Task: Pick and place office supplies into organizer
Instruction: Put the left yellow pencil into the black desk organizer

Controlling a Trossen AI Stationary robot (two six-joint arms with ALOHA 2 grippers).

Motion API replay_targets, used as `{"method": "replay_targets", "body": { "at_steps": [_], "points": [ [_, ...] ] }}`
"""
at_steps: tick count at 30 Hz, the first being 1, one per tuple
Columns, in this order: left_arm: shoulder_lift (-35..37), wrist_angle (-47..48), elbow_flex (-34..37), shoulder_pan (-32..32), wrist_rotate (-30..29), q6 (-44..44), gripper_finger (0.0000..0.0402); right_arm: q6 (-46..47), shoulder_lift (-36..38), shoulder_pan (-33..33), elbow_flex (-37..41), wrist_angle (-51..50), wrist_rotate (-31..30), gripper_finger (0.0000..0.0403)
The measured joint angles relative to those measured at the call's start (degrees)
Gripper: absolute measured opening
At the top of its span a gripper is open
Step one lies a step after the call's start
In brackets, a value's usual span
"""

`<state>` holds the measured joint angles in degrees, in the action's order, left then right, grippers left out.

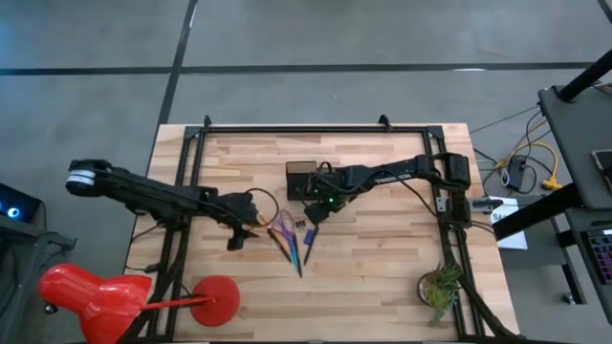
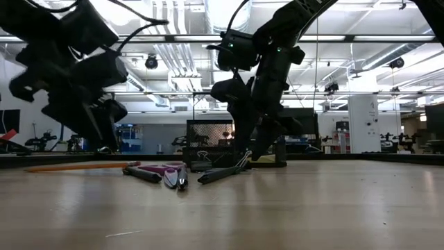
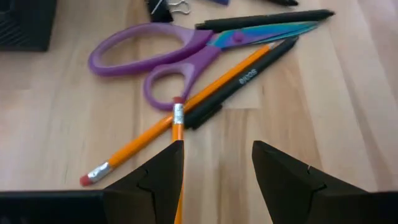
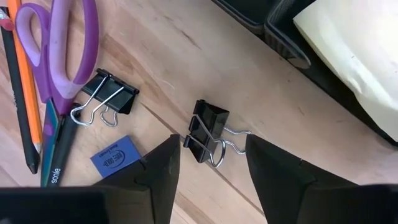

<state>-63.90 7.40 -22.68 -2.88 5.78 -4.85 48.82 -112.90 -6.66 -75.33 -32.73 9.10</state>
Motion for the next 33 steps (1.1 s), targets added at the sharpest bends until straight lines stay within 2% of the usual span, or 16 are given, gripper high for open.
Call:
{"method": "replay_targets", "body": {
  "at_steps": [5, 15, 19, 26, 30, 33],
  "points": [
    [-5.0, -2.3, -0.1, 0.0, -4.6, -0.4, 0.0176, -0.1, 0.0, 0.0, 0.0, 0.0, 0.0, 0.0171],
    [-12.7, -7.6, -0.4, 0.0, -5.2, 0.6, 0.0168, -0.4, 0.0, 0.0, 0.0, 0.0, 0.0, 0.0171],
    [-13.8, -8.9, -0.4, 0.0, -5.0, 3.5, 0.0129, -0.4, 0.0, 0.0, 0.0, 0.0, 0.0, 0.0169],
    [-14.5, -10.0, -1.2, 0.0, -3.7, 5.4, 0.0018, -0.4, 0.1, 0.0, 0.0, -0.1, 0.2, 0.0166],
    [-14.1, -8.7, -2.5, 0.2, -3.2, 4.1, 0.0011, -0.8, 1.8, 0.2, 0.0, -0.1, -0.1, 0.0158],
    [-10.9, -5.3, -5.2, 0.2, -6.0, 3.8, 0.0008, -0.2, 5.1, 0.6, 0.0, -0.4, -2.9, 0.0152]
  ]
}}
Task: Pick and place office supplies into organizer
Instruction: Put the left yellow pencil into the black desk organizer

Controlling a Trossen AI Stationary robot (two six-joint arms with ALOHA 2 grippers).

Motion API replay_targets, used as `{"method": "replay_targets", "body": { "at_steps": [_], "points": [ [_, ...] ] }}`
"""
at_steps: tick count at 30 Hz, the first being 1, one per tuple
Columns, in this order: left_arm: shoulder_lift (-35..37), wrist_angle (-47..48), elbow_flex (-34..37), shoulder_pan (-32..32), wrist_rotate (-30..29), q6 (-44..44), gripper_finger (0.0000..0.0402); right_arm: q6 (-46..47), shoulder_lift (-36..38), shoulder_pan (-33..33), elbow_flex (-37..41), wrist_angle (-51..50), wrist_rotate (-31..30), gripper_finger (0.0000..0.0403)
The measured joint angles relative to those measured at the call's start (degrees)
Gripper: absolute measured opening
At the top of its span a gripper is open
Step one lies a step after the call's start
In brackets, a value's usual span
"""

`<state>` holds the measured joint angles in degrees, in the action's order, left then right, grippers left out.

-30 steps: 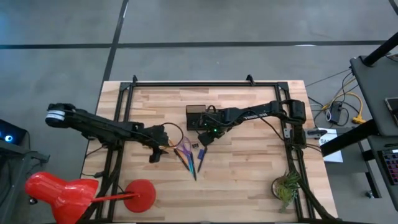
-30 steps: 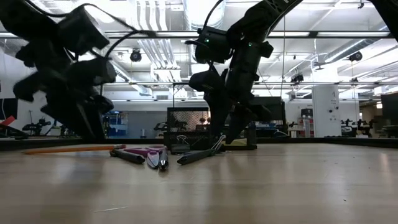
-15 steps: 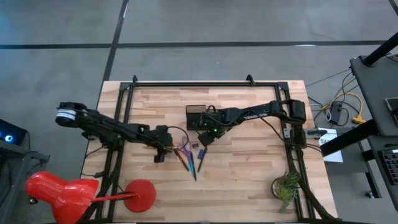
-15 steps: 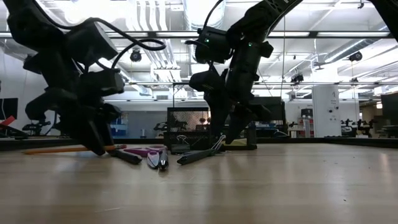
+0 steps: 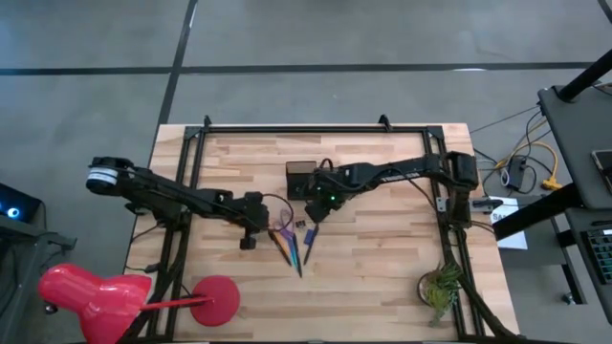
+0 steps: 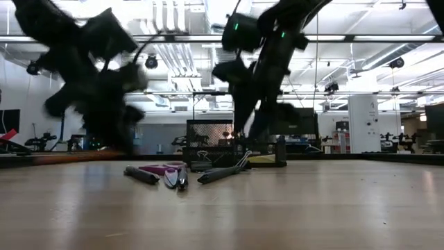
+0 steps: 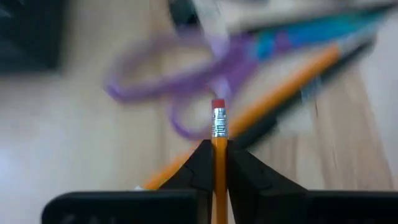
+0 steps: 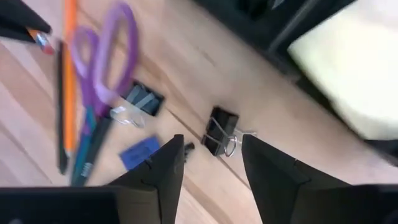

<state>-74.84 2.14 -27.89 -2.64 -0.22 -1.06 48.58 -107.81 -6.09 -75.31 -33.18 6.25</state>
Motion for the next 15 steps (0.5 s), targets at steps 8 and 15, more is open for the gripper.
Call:
{"method": "replay_targets", "body": {
  "at_steps": [8, 15],
  "points": [
    [14.1, -0.7, -9.7, 0.5, -7.7, 10.8, 0.0008, 4.3, 14.4, 2.7, 0.0, -1.0, -23.0, 0.0141],
    [17.5, -34.0, -10.2, 9.5, -0.7, 16.4, 0.0008, 5.7, 24.2, 5.6, 0.1, -1.0, -38.4, 0.0136]
  ]
}}
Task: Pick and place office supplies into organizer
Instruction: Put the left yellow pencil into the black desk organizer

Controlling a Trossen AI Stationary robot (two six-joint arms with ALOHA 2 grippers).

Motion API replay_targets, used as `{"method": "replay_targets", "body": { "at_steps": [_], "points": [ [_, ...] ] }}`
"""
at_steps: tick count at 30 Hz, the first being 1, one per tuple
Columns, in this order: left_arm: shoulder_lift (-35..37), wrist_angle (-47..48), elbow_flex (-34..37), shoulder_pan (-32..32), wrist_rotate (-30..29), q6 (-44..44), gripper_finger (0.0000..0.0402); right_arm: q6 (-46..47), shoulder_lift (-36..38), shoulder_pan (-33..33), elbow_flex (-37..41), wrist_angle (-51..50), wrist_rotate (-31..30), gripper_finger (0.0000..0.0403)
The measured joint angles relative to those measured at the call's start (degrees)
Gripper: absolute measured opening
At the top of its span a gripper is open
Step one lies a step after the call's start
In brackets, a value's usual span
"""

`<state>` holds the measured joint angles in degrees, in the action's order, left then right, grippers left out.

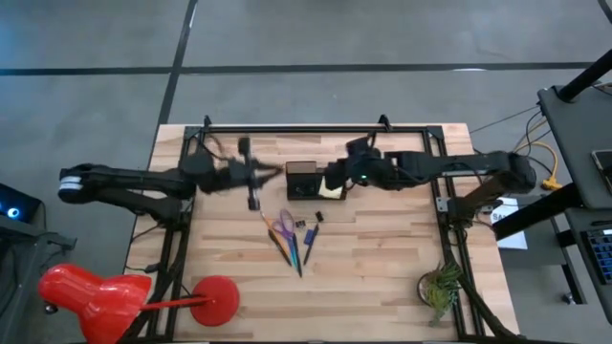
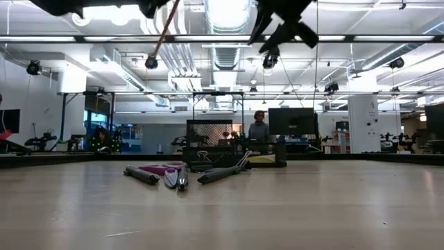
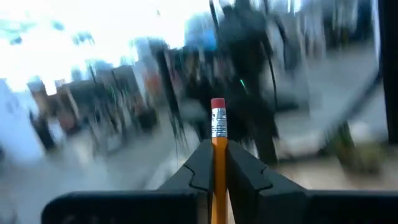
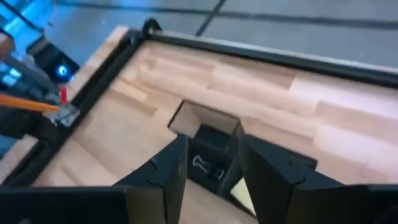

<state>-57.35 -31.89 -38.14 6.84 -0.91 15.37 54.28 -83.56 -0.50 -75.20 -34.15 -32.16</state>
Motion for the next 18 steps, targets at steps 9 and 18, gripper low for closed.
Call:
{"method": "replay_targets", "body": {
  "at_steps": [9, 18],
  "points": [
    [-12.8, -24.8, 1.3, 10.6, 16.7, -12.0, 0.0008, -0.2, 1.2, 2.1, 0.1, -1.4, -2.5, 0.0136],
    [-31.6, -47.4, 1.4, 15.7, 19.1, -14.9, 0.0008, 0.8, 0.8, 2.4, 0.3, -5.2, -2.0, 0.0132]
  ]
}}
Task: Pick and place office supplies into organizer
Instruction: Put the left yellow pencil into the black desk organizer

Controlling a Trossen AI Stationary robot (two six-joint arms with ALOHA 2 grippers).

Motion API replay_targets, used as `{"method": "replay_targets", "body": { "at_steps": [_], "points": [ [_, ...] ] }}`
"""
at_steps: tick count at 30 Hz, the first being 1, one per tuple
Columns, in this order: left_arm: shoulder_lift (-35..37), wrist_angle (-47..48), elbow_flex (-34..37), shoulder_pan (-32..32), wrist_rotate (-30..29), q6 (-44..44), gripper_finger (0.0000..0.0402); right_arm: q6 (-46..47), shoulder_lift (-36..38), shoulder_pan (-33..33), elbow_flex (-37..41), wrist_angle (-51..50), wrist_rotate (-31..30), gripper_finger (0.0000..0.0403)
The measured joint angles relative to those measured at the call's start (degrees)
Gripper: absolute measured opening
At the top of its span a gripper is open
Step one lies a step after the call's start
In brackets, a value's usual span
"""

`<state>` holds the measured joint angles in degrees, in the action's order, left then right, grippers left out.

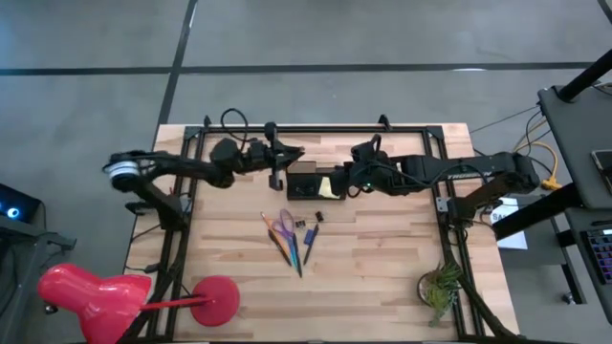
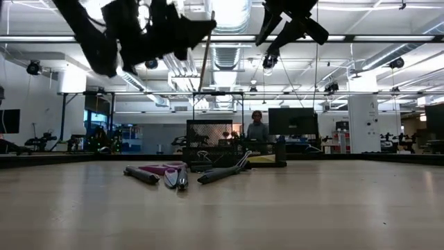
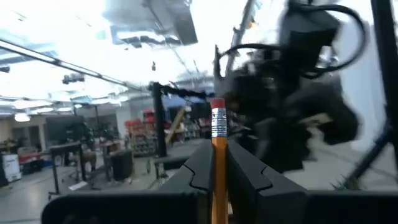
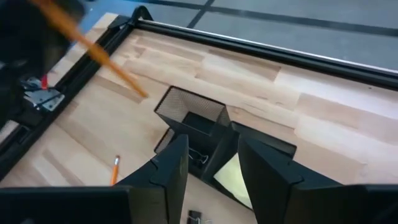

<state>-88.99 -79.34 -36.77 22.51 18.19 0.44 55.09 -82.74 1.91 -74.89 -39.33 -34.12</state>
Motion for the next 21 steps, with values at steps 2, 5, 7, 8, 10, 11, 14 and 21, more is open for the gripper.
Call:
{"method": "replay_targets", "body": {
  "at_steps": [2, 5, 7, 8, 10, 11, 14, 21],
  "points": [
    [-3.8, -5.0, 0.0, 1.6, -0.1, -2.4, 0.0008, -0.1, 0.0, 0.0, 0.0, -0.6, 0.1, 0.0132],
    [-8.1, -8.9, 0.0, 3.0, -0.2, -4.9, 0.0008, -0.7, 0.0, 0.0, 0.0, -0.8, 0.1, 0.013],
    [-10.1, -9.1, -0.2, 3.4, -0.4, -5.4, 0.0009, -1.3, 0.0, 0.0, 0.0, -0.8, 0.1, 0.0128],
    [-11.0, -9.1, -0.4, 3.4, -0.6, -5.7, 0.001, -1.3, 0.0, 0.0, 0.0, -0.9, 0.1, 0.0128],
    [-12.5, -9.1, -0.6, 3.6, -1.1, -5.7, 0.0013, -1.3, 0.0, 0.0, 0.0, -0.8, 0.1, 0.0128],
    [-13.1, -8.4, -0.5, 3.7, -1.4, -5.7, 0.0014, -1.3, 0.0, 0.0, 0.0, -0.9, 0.1, 0.0128],
    [-14.8, -5.7, -0.3, 3.8, -2.2, -4.9, 0.0015, -1.4, 0.0, 0.0, 0.0, -0.9, 0.1, 0.0128],
    [-15.3, 10.0, -0.2, 3.7, -2.1, -8.9, 0.0024, -0.8, 0.0, -0.2, 0.7, -0.9, 2.7, 0.0128]
  ]
}}
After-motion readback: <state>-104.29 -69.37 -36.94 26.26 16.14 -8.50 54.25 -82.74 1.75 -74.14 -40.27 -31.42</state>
